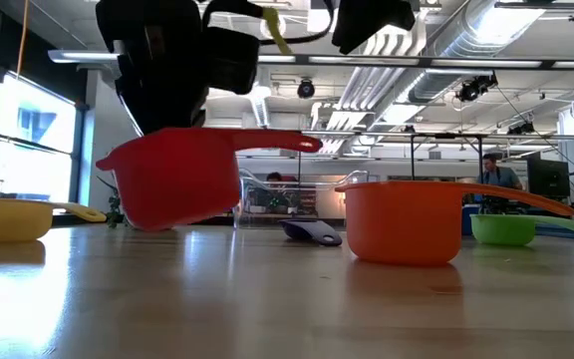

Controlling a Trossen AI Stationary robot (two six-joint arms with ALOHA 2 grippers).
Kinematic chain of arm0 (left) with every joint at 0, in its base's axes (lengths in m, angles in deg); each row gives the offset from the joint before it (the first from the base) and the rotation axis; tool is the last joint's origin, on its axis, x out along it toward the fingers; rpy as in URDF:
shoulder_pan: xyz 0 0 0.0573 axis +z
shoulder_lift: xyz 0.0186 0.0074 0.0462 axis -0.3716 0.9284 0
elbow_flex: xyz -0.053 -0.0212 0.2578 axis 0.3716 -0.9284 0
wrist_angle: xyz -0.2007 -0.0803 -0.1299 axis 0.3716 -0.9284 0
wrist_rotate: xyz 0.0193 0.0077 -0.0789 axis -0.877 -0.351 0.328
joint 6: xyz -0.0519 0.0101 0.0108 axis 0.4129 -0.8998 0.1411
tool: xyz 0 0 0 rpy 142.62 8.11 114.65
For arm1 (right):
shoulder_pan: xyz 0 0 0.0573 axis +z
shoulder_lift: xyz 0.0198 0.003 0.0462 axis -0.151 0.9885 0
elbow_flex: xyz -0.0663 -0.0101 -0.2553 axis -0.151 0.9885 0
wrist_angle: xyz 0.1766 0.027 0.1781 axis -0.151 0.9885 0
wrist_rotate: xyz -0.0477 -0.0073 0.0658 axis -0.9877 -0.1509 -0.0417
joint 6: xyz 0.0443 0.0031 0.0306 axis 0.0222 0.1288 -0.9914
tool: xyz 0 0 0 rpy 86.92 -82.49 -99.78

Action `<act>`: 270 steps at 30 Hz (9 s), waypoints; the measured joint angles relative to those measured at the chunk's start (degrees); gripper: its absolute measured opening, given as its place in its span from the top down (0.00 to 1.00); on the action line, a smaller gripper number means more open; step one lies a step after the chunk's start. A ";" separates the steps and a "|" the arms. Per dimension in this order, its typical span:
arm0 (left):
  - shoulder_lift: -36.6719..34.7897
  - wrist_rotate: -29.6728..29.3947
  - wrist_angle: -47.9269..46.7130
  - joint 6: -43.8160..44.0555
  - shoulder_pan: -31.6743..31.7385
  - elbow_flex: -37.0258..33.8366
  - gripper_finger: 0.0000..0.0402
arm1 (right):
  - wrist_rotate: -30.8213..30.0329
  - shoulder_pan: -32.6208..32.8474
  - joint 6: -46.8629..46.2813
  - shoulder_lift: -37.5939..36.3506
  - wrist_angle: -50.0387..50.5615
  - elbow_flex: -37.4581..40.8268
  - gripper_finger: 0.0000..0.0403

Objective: Nest measuring cups in basket
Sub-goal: Stack the red measuring cup on top of the orange measuring cup

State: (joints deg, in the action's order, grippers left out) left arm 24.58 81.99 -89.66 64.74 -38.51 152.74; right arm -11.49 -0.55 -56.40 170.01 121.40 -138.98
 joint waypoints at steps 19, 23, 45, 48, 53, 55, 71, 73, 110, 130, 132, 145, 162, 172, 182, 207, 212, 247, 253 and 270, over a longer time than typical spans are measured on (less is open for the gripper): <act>4.24 3.68 -10.72 -9.96 0.25 5.38 0.97 | 0.16 0.05 -3.01 0.00 -0.15 0.00 0.77; 4.24 3.80 -11.35 -11.17 0.25 5.38 0.97 | 0.74 0.05 -3.01 0.00 -0.92 0.00 0.77; 4.24 7.29 -11.69 -13.12 2.51 5.38 0.82 | 1.08 0.05 -3.01 0.00 -1.35 0.00 0.77; 4.19 7.72 -11.84 -11.83 3.10 5.37 0.79 | 1.75 0.05 -2.98 0.00 -1.35 0.00 0.77; 2.47 7.93 -14.02 -11.15 4.44 5.35 0.77 | 2.56 0.05 -3.01 0.00 -1.43 0.00 0.77; 1.38 7.90 -14.35 -11.13 4.92 5.35 0.77 | 2.56 0.05 -3.00 0.00 -1.82 0.00 0.77; -15.42 -1.64 -32.61 -5.51 6.64 5.33 0.79 | 3.58 0.05 -2.84 0.02 -11.30 0.00 0.77; -18.06 -2.52 -33.87 -4.72 6.62 5.33 0.79 | 4.73 0.05 -2.56 0.04 -12.94 0.00 0.77; -45.84 -11.72 -44.74 7.47 6.48 5.33 0.79 | 16.25 1.04 18.15 21.46 -40.70 0.11 0.64; -45.77 -11.94 -44.69 7.45 6.51 5.33 0.79 | 24.80 2.67 16.73 31.43 -45.17 0.09 0.64; -45.77 -12.37 -44.68 7.47 6.51 5.33 0.79 | 24.81 2.87 16.73 31.70 -44.58 0.09 0.64; -45.77 -13.43 -44.66 7.51 6.51 5.33 0.79 | 23.09 2.63 16.07 32.48 -42.12 0.09 0.66; -45.77 -14.89 -44.68 7.45 6.51 5.33 0.79 | 25.33 2.37 9.75 33.21 -41.13 0.07 0.98; -45.77 -14.91 -44.70 7.36 6.51 5.33 0.79 | 23.65 2.37 2.29 29.72 -39.63 0.07 0.99; -45.75 -14.94 -44.72 7.34 6.49 5.33 0.79 | 13.45 2.67 -9.68 21.41 -31.24 0.04 1.00; -45.75 -16.51 -44.55 7.34 6.51 5.33 0.79 | -3.32 12.17 -40.08 9.16 10.83 0.04 1.00; -45.77 -16.51 -43.68 7.47 6.51 5.33 0.79 | -2.82 13.10 -40.05 9.16 11.45 0.04 1.00; -45.75 -16.63 -43.34 10.49 6.55 5.33 0.79 | -5.19 17.33 -43.25 8.70 -7.25 18.27 1.00; -45.75 -16.81 -43.34 10.49 6.55 5.33 0.79 | -4.72 16.59 -42.24 9.37 -7.39 18.27 1.00; -45.75 -16.88 -43.37 10.42 6.53 5.33 0.79 | -0.29 15.83 -42.87 9.55 -7.61 18.27 0.99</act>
State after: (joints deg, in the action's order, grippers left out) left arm -21.17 65.11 -133.03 75.16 -31.99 158.08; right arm -11.78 15.28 -99.28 179.56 113.79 -120.71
